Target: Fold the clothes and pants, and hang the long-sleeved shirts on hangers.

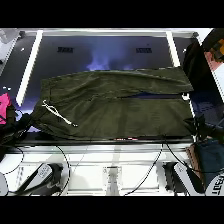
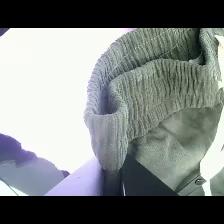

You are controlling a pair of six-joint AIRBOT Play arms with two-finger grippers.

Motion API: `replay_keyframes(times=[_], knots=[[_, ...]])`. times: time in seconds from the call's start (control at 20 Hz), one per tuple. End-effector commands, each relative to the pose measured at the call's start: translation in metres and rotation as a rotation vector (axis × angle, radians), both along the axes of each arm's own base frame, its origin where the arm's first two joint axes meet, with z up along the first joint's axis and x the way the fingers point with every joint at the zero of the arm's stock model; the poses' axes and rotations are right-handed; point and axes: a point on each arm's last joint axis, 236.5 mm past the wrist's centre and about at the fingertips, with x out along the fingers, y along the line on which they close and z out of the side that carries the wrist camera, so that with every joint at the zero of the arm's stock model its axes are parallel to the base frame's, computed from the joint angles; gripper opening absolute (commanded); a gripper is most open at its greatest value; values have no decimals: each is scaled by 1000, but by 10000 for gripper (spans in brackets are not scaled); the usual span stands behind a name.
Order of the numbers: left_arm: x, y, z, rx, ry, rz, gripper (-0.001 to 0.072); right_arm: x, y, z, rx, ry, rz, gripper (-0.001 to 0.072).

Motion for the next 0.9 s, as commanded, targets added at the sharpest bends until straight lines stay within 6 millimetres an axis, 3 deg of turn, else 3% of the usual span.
replay_keyframes(times=[0.0, 0.2, 0.35, 0.6, 0.7, 0.75, 0.85], knots=[[1, -1, 1, 11, -5, -20, 31, -28, -15, -17, -20, 100, -112, 339], [1, -1, 1, 14, -6, -25, 31, -44, -37, -23, -15, 120, -226, 327], [1, -1, 1, 12, -5, -26, 31, -59, -48, -36, -17, 196, -280, 393], [0, -3, 1, 8, -4, -30, 31, -47, -52, -46, 68, 167, -336, 411], [0, -3, 1, 8, -4, -30, 31, -30, -49, -45, 117, 99, -324, 412], [0, -3, 1, 8, -4, -30, 31, -22, -50, -44, 137, 63, -328, 455], [0, -2, 0, 8, -3, -30, 31, -17, -53, -50, 156, 54, -343, 472]])
